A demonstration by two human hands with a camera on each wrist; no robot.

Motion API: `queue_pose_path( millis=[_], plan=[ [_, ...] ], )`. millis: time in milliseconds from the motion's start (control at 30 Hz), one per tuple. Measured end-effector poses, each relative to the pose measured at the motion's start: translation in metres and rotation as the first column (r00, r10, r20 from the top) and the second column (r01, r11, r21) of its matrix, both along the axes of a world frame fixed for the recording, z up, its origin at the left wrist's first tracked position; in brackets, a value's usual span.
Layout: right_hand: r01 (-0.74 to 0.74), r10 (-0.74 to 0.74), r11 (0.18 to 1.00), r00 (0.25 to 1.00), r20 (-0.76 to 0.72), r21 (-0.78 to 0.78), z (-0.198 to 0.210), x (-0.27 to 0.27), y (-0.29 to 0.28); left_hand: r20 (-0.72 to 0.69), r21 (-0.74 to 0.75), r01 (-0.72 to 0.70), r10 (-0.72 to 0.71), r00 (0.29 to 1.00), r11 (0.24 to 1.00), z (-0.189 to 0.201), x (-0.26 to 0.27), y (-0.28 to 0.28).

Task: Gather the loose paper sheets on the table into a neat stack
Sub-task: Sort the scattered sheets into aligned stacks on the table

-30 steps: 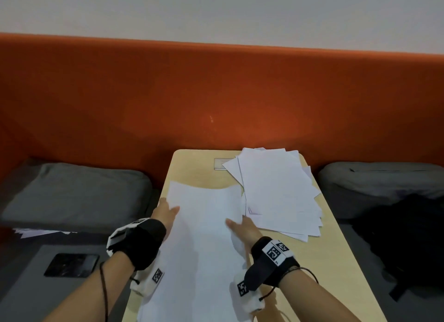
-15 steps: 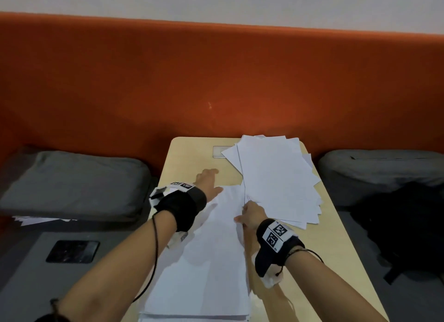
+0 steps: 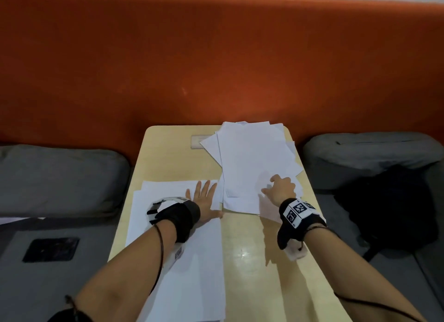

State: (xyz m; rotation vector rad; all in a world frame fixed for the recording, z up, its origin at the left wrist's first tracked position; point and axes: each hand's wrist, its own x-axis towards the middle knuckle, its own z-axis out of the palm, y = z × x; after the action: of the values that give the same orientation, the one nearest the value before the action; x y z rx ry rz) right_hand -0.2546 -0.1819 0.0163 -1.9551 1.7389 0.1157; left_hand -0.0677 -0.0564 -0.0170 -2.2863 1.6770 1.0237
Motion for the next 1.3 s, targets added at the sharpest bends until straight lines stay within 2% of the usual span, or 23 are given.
queue_pose_path(
  millis=[233, 333, 400, 467, 567, 633, 733, 900, 933, 1033, 1067, 1133, 1200, 1300],
  plan=[
    [0.080, -0.082, 0.997, 0.987, -0.138, -0.020, -0.021, -0.015, -0.020, -0.037, -0.032, -0.078, 0.077, 0.996, 0.996, -0.003, -0.002, -0.006],
    [0.082, -0.090, 0.995, 0.982, -0.164, -0.056, -0.023, -0.014, -0.025, -0.086, -0.091, -0.232, 0.225, 0.971, 0.968, -0.002, -0.008, -0.016],
    [0.074, -0.082, 0.996, 0.984, -0.157, -0.055, -0.022, -0.012, -0.027, -0.154, -0.130, -0.370, 0.350, 0.924, 0.920, 0.001, -0.014, -0.029],
    [0.085, -0.087, 0.996, 0.992, -0.089, -0.019, -0.021, -0.011, -0.027, -0.177, -0.138, -0.450, 0.425, 0.888, 0.883, 0.005, -0.021, -0.047],
    [0.148, -0.153, 0.987, 0.984, 0.087, 0.063, -0.019, -0.016, -0.027, -0.134, -0.133, -0.503, 0.487, 0.863, 0.854, 0.008, -0.030, -0.073],
    [0.167, -0.179, 0.981, 0.976, 0.123, 0.095, -0.020, -0.020, -0.026, -0.135, -0.168, -0.538, 0.521, 0.843, 0.826, 0.011, -0.035, -0.081],
    [0.195, -0.209, 0.977, 0.956, 0.206, 0.086, -0.023, -0.031, -0.031, -0.264, -0.240, -0.583, 0.525, 0.809, 0.777, 0.014, -0.042, -0.090],
    [0.172, -0.200, 0.979, 0.917, 0.346, 0.109, -0.026, -0.049, -0.042, -0.495, -0.216, -0.636, 0.478, 0.725, 0.741, 0.021, -0.051, -0.090],
    [0.195, -0.229, 0.973, 0.894, 0.386, 0.125, -0.026, -0.052, -0.044, -0.541, -0.230, -0.647, 0.457, 0.705, 0.727, 0.023, -0.053, -0.088],
    [0.295, -0.345, 0.939, 0.806, 0.481, 0.179, -0.021, -0.053, -0.045, -0.728, -0.233, -0.721, 0.375, 0.574, 0.652, 0.029, -0.055, -0.080],
    [0.327, -0.375, 0.927, 0.769, 0.518, 0.185, -0.018, -0.053, -0.044, -0.759, -0.248, -0.731, 0.341, 0.555, 0.636, 0.032, -0.053, -0.077],
    [0.381, -0.424, 0.901, 0.681, 0.597, 0.206, -0.009, -0.050, -0.042, -0.765, -0.305, -0.718, 0.289, 0.576, 0.626, 0.037, -0.046, -0.071],
    [0.394, -0.455, 0.882, 0.567, 0.687, 0.259, -0.001, -0.047, -0.041, -0.765, -0.331, -0.710, 0.263, 0.587, 0.622, 0.041, -0.036, -0.065],
    [0.338, -0.489, 0.861, 0.338, 0.804, 0.381, 0.015, -0.040, -0.036, -0.812, -0.293, -0.716, 0.230, 0.536, 0.633, 0.044, -0.027, -0.054]
  ],
)
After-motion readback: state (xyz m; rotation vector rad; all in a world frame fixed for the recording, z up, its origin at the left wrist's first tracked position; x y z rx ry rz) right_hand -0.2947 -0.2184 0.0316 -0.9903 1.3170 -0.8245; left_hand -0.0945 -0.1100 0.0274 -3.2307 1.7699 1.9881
